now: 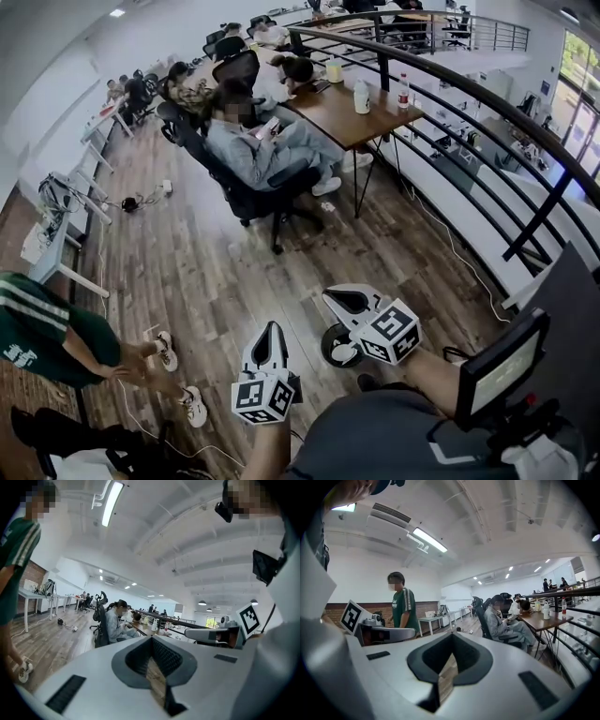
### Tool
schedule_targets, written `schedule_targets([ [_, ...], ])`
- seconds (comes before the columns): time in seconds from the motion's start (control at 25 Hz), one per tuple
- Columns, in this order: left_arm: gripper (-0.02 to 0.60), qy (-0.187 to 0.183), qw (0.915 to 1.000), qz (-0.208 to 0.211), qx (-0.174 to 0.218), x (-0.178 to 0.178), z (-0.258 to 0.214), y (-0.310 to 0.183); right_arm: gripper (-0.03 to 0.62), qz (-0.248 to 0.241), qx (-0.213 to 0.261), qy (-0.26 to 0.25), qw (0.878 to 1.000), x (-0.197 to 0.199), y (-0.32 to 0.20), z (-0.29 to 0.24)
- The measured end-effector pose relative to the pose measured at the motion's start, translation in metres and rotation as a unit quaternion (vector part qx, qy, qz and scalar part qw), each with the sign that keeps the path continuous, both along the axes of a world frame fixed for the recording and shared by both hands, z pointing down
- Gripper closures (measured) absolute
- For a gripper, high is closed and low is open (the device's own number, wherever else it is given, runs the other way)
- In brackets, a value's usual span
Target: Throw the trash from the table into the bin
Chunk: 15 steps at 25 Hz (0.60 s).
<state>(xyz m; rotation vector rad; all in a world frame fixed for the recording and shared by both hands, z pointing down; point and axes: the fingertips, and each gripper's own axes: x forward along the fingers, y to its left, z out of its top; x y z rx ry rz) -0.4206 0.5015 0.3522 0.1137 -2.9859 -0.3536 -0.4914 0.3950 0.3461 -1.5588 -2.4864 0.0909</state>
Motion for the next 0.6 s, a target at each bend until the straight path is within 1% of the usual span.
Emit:
schedule_targets([
  [0.16, 0.572, -0.002, 1.0000, -0.005, 0.000, -0.001, -0.006, 0.005, 0.585, 0.004, -0.003, -0.003, 1.000, -0.003, -0.001, -0.009],
  [0.4, 0.572, -0.004, 0.9999, -0.012, 0.001, 0.002, -0.001, 0.013, 0.585, 0.006, -0.007, -0.008, 1.000, -0.002, 0.001, -0.009],
  [0.6, 0.572, 0.003, 0.9999, -0.011, 0.004, 0.003, 0.002, 0.014, 0.585, 0.006, -0.004, -0.010, 1.000, -0.004, 0.003, -0.009],
])
